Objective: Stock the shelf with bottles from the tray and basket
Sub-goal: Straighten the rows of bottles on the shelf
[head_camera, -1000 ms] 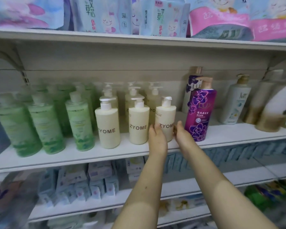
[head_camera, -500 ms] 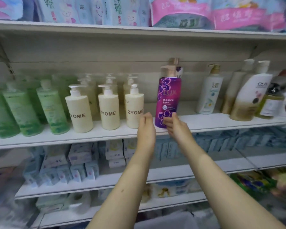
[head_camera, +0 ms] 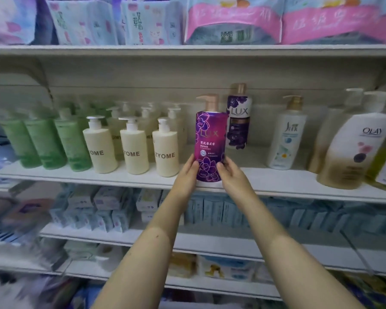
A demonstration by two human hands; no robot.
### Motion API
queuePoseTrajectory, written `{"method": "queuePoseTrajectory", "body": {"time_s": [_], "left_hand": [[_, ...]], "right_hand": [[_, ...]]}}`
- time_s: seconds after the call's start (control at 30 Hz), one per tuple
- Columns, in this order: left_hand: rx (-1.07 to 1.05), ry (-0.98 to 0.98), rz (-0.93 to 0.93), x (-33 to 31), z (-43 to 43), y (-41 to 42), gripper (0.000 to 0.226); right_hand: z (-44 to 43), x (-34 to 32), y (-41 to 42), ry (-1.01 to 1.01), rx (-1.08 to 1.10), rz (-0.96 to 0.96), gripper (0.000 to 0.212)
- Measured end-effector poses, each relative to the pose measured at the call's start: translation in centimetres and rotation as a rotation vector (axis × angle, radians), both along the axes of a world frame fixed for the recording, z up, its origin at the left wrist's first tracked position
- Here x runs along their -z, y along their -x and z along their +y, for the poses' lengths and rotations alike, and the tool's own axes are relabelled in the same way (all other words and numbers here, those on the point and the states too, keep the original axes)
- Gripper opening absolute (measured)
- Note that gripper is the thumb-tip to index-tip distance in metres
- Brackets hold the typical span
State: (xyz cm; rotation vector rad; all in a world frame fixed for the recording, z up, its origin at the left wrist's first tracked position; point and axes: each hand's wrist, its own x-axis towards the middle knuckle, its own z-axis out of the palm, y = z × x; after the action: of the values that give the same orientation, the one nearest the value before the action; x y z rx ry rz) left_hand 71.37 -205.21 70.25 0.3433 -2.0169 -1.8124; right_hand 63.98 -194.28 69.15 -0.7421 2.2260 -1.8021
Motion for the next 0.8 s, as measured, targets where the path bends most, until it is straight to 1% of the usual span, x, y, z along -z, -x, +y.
{"method": "queuePoseTrajectory", "body": {"time_s": [0.13,0.27,0.47,0.57,0.7,0.8], "left_hand": [[-0.023,-0.030,-0.013,0.8,-0.6,0.8,0.045],[-0.030,-0.069,-0.010,1.3,-1.2,1.4,0.044],[0.013,-0.102,-0.004,1.1,-1.7,0.9,0.042],[0.043,-0.114,0.001,0.9,-2.4,0.8,0.043],[0.116,-0.099,-0.024,0.9,-2.6,0.9,0.052],[0.140,-0.108,-0.046,0.8,-3.0,1.1,0.067]], "right_hand": [[0.0,1.3,0.7,-0.009,0.064,0.029,0.049],[0.0,1.4,0.9,-0.027,0.059,0.021,0.051],[-0.6,0.6,0.2,-0.090,0.039,0.018,0.051],[-1.2,0.4,0.0,-0.119,0.070,0.032,0.050],[-1.6,0.0,-0.2,-0.124,0.085,-0.002,0.048],[-2.0,-0.1,-0.2,-0.140,0.071,-0.015,0.047]]}}
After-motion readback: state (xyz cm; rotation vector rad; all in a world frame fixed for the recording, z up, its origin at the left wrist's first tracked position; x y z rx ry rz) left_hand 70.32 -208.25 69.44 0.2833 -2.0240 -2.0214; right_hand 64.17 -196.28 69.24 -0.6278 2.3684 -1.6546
